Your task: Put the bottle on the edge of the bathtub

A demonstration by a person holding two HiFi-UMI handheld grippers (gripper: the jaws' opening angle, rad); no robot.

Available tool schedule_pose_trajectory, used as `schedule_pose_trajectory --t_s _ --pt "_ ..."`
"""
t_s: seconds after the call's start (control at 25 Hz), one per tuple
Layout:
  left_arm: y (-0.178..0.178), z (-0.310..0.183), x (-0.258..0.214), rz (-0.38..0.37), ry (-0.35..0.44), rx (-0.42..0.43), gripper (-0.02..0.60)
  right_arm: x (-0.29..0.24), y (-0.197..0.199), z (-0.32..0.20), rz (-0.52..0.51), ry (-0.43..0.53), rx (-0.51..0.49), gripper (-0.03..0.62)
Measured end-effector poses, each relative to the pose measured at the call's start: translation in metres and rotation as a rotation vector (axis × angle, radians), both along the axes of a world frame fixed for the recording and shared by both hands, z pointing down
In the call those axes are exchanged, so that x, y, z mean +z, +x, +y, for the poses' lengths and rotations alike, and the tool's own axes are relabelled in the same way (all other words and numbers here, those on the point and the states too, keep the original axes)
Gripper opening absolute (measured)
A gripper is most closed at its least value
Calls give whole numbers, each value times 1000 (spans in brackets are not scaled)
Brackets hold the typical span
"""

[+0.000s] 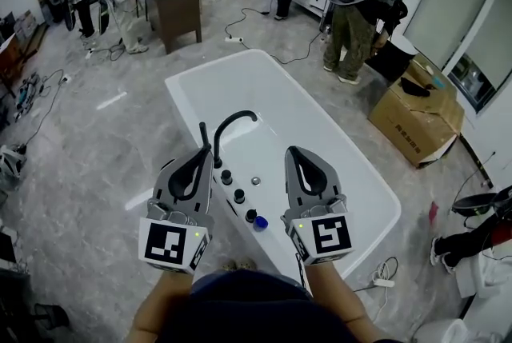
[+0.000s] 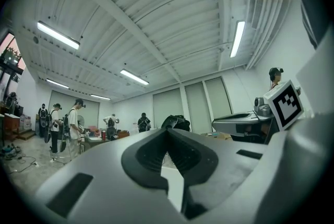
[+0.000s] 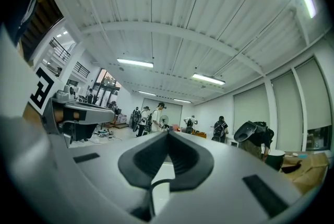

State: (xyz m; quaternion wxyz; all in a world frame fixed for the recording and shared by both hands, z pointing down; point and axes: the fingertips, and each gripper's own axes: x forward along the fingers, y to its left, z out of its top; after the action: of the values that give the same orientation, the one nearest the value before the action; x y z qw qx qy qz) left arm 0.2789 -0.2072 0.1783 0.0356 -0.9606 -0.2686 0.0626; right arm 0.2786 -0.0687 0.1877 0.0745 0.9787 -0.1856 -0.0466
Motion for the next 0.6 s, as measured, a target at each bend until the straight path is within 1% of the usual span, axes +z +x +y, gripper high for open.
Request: schedule_pose_trajectory --t_s 0.48,0.6 --pt "4 3 0 3 6 2 21 3 4 4 -9 3 -4 28" --pt "4 6 4 5 5 5 22 3 6 7 16 1 -8 28"
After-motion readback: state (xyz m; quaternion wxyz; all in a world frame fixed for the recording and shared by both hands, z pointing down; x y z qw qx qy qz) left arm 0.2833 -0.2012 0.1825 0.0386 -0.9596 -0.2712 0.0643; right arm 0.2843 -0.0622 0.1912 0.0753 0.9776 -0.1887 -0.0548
